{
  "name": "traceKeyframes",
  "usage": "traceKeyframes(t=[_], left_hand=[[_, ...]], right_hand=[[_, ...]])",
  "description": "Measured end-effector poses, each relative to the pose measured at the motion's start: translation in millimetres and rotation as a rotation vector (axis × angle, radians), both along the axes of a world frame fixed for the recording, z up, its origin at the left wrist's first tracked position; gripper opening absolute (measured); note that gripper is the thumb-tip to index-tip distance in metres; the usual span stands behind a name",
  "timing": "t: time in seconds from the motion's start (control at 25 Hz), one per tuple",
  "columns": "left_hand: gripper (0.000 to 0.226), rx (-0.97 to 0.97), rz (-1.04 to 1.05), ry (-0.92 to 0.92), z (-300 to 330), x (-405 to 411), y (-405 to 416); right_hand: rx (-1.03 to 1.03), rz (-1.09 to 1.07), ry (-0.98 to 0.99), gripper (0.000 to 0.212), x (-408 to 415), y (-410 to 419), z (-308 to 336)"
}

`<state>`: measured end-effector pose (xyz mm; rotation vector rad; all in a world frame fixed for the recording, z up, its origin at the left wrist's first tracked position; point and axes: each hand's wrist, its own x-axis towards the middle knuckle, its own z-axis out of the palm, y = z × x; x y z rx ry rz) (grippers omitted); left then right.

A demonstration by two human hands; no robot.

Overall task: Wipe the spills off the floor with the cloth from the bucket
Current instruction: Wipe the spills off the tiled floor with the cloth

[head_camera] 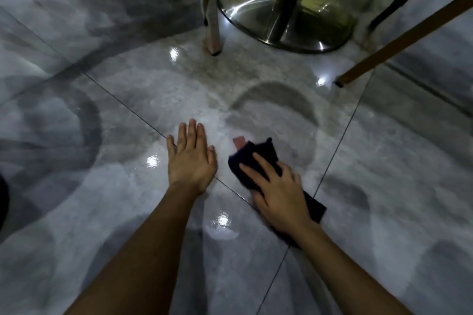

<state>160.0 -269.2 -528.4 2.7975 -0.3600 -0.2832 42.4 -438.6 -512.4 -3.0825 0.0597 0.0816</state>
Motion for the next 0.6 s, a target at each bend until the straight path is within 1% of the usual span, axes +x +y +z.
traceKeyframes(t=[0.04,0.08,0.16,0.2,0.24,0.28,0.32,0.4,0.44,0.48,0.52,0.56,0.6], left_hand=[[0.063,-0.012,0.016,0.022,2.5,-1.0,-4.5],[0.063,-0.028,0.041,0.040,3.8,-2.4,-9.3],[0.065,-0.061,0.107,0.071,7.2,-4.8,-18.1],[0.064,-0.074,0.144,0.074,9.3,-6.2,-23.6],[0.064,-0.095,0.189,0.057,11.3,-7.2,-29.8],[0.062,-0.136,0.238,0.023,13.2,-6.7,-36.3],[0.059,-0.207,0.284,-0.011,15.4,-4.7,-41.9],[0.055,-0.385,0.294,-0.042,18.8,2.1,-52.8],[0.055,-0.423,0.226,-0.037,18.5,5.1,-57.5],[0.056,-0.386,0.106,-0.033,17.4,5.8,-61.8],[0.059,-0.297,-0.039,-0.039,15.8,3.8,-66.3],[0.063,-0.205,-0.167,-0.050,13.9,-0.6,-70.3],[0.067,-0.135,-0.251,-0.054,12.5,-7.7,-73.5]], right_hand=[[-0.012,0.028,0.023,0.061,-18.2,-18.4,0.8],[0.002,-0.034,0.043,0.060,-24.9,-37.9,2.9],[0.015,-0.333,0.032,0.057,-9.6,-62.6,1.0],[0.037,-0.502,0.030,0.056,9.1,-64.1,-0.5],[0.077,-0.611,0.032,0.057,31.4,-58.9,0.3],[0.119,-0.623,0.067,0.058,51.5,-48.1,2.7],[0.126,-0.536,0.098,0.060,65.4,-35.8,4.3],[0.118,-0.190,0.106,0.062,62.8,-21.6,4.1],[0.176,-0.028,0.119,0.062,47.7,-22.0,5.0],[0.276,0.038,0.125,0.060,27.5,-28.1,6.4],[0.369,0.000,0.067,0.058,5.5,-36.3,6.0],[0.404,-0.129,-0.035,0.055,-16.1,-42.8,5.2],[0.368,-0.340,-0.132,0.053,-35.5,-47.3,4.1]])
